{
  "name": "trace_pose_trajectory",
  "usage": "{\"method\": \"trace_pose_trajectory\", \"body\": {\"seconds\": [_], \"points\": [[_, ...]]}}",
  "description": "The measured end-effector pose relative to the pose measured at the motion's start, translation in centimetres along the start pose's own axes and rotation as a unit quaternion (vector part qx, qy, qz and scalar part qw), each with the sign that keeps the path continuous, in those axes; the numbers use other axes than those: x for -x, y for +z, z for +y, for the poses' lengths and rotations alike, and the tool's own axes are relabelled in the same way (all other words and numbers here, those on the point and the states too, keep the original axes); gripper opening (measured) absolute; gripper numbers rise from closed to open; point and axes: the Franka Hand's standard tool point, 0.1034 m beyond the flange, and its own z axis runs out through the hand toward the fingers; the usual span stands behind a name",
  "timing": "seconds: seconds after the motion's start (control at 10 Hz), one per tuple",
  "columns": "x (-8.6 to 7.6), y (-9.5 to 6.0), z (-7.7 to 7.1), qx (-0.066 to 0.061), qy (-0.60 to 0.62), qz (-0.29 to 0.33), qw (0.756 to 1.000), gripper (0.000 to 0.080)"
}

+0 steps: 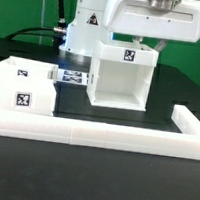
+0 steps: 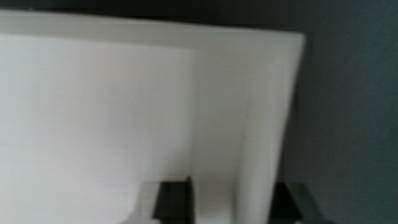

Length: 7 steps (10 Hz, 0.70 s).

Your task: Assemble drawer

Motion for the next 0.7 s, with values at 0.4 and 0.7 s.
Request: {"method": "trace_pose_trajectory", "body": {"seconds": [0.4,0.7], "points": [[-0.01,0.0,0.0,0.0,0.0,0.0,1.0,0.0037],[-0.25,0.01,0.23,0.0,0.003,-0.001,1.0,0.0037]]}}
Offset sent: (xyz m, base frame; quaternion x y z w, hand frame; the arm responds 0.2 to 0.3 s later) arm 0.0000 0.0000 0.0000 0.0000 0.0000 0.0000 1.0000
